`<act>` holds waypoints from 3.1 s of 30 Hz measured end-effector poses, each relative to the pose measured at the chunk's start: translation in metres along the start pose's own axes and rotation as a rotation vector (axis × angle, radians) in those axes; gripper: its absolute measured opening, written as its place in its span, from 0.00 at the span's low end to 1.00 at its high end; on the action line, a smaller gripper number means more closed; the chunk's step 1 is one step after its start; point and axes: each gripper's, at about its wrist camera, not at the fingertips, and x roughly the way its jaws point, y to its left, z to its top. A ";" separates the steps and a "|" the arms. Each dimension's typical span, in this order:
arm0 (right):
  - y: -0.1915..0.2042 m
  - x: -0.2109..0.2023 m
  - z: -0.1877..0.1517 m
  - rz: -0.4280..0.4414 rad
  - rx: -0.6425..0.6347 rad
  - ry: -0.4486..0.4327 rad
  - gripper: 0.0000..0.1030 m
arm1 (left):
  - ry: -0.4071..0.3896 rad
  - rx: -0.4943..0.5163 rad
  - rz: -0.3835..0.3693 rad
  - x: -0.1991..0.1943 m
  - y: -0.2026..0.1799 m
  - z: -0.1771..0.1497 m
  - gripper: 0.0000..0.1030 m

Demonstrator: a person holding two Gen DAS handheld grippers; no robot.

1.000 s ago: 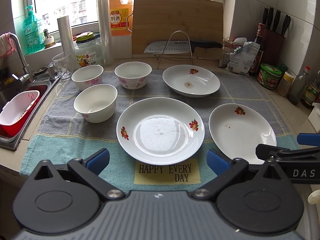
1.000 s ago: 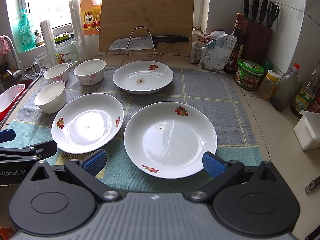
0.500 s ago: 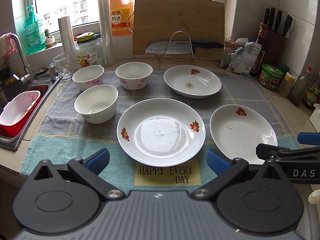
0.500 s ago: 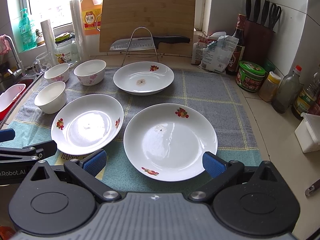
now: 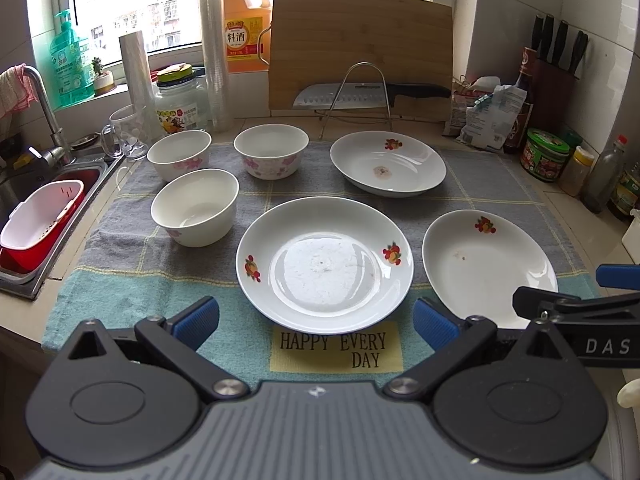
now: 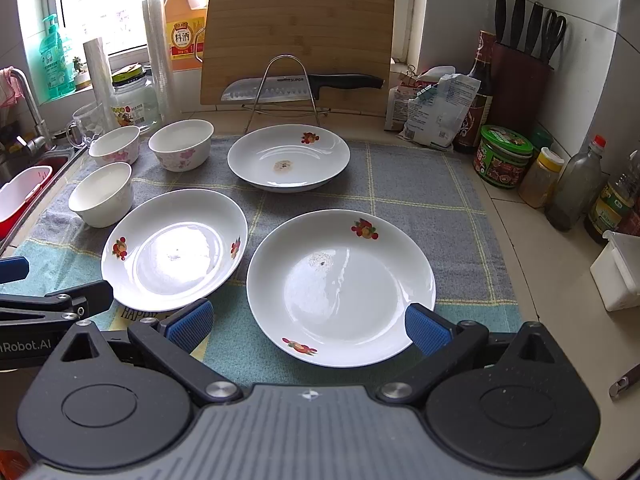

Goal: Organize plates and bowls

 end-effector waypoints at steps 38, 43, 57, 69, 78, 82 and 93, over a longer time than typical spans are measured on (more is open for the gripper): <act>-0.012 -0.001 -0.009 0.051 -0.062 -0.059 1.00 | -0.031 0.016 -0.040 0.000 -0.008 -0.001 0.99; -0.023 0.002 -0.015 0.068 -0.071 -0.066 1.00 | -0.040 0.031 -0.043 0.003 -0.013 -0.003 0.99; -0.062 0.022 -0.049 0.131 -0.128 -0.087 1.00 | -0.036 0.074 -0.093 0.015 -0.038 -0.008 0.99; -0.071 0.071 -0.066 0.149 -0.165 -0.019 1.00 | -0.021 0.059 -0.076 0.019 -0.055 -0.005 0.99; -0.078 0.092 -0.069 0.205 -0.188 -0.019 1.00 | -0.010 0.063 -0.038 0.022 -0.066 0.000 0.99; -0.079 0.098 -0.070 0.225 -0.209 -0.029 1.00 | -0.005 0.081 -0.042 0.027 -0.073 0.003 0.99; -0.079 0.106 -0.073 0.256 -0.268 -0.114 1.00 | 0.012 0.195 -0.114 0.052 -0.091 0.024 0.99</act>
